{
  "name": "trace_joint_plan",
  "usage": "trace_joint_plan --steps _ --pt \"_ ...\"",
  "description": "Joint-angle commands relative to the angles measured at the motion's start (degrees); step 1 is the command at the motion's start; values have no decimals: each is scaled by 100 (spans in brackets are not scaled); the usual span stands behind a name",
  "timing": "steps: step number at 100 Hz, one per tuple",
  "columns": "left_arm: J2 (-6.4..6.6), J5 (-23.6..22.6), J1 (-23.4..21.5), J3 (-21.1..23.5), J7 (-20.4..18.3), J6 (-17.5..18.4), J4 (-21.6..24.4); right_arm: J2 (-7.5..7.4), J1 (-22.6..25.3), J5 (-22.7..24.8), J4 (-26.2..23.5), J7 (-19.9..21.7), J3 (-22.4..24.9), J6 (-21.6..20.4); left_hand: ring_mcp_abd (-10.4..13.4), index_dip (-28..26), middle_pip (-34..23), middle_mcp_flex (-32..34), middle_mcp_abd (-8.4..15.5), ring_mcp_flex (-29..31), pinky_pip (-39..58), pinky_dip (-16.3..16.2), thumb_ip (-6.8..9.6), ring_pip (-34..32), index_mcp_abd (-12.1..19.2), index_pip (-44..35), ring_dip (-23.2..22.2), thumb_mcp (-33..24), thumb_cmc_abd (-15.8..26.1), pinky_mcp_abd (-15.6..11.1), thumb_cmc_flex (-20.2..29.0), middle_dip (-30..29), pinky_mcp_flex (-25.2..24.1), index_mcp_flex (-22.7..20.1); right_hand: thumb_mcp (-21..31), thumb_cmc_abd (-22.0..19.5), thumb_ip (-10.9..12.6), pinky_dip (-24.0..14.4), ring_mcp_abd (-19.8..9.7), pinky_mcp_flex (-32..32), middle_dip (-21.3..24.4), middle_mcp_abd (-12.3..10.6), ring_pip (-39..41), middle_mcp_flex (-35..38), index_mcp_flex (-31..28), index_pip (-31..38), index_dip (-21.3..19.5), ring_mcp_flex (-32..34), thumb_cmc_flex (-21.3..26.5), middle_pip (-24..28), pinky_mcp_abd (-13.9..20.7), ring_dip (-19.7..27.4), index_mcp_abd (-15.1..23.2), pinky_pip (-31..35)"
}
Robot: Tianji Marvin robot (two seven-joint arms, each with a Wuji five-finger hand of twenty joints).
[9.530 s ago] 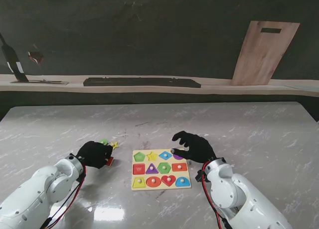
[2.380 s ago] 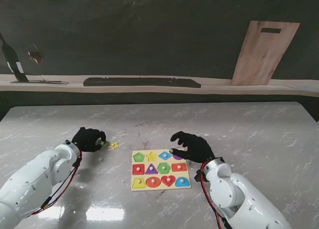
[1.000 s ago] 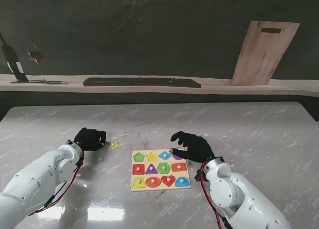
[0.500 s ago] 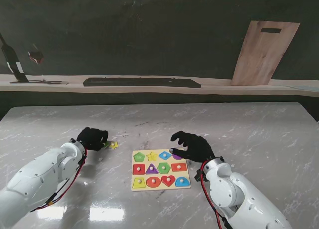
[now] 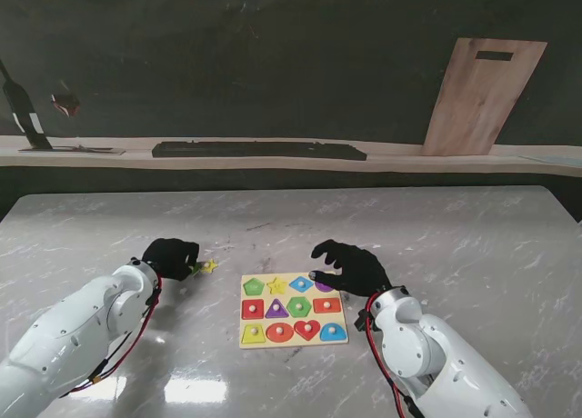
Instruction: Fit puzzle pieces into a puzzle board
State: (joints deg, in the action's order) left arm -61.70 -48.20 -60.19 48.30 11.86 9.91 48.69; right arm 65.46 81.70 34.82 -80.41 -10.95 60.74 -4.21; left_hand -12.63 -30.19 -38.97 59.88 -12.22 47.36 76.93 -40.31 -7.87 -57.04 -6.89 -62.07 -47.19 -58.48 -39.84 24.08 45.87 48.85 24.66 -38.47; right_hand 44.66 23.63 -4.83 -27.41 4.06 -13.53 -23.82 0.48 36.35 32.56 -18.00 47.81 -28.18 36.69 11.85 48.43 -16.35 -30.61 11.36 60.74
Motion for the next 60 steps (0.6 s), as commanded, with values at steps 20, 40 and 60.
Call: trace_joint_plan --steps 20,40,60 --pt "85 -248 -386 530 -271 20 642 10 6 -18 15 37 -29 -7 21 -353 -250 47 -235 119 240 -173 120 -222 113 -521 -76 -284 35 132 -58 133 -80 -177 -68 -81 215 -88 -75 41 -46 -136 85 90 -87 23 -78 90 -81 79 -14 -63 171 89" --pt "128 -405 -658 842 -580 7 1191 18 10 -44 15 17 -27 -32 -2 -415 -320 51 -278 151 311 -214 160 -297 23 -532 -90 -305 48 166 -83 155 -57 -171 -65 -85 216 -88 -70 43 -46 -137 86 93 -105 29 -78 98 -74 80 -14 -63 161 88" --pt "113 -367 -957 1060 -958 -253 1856 26 40 -104 -3 6 -1 -111 -67 -472 -403 56 -324 162 406 -278 180 -385 -23 -524 -106 -358 44 222 -89 170 -47 -171 -69 -89 217 -89 -68 35 -45 -134 83 95 -110 28 -77 94 -70 77 -12 -62 166 93"
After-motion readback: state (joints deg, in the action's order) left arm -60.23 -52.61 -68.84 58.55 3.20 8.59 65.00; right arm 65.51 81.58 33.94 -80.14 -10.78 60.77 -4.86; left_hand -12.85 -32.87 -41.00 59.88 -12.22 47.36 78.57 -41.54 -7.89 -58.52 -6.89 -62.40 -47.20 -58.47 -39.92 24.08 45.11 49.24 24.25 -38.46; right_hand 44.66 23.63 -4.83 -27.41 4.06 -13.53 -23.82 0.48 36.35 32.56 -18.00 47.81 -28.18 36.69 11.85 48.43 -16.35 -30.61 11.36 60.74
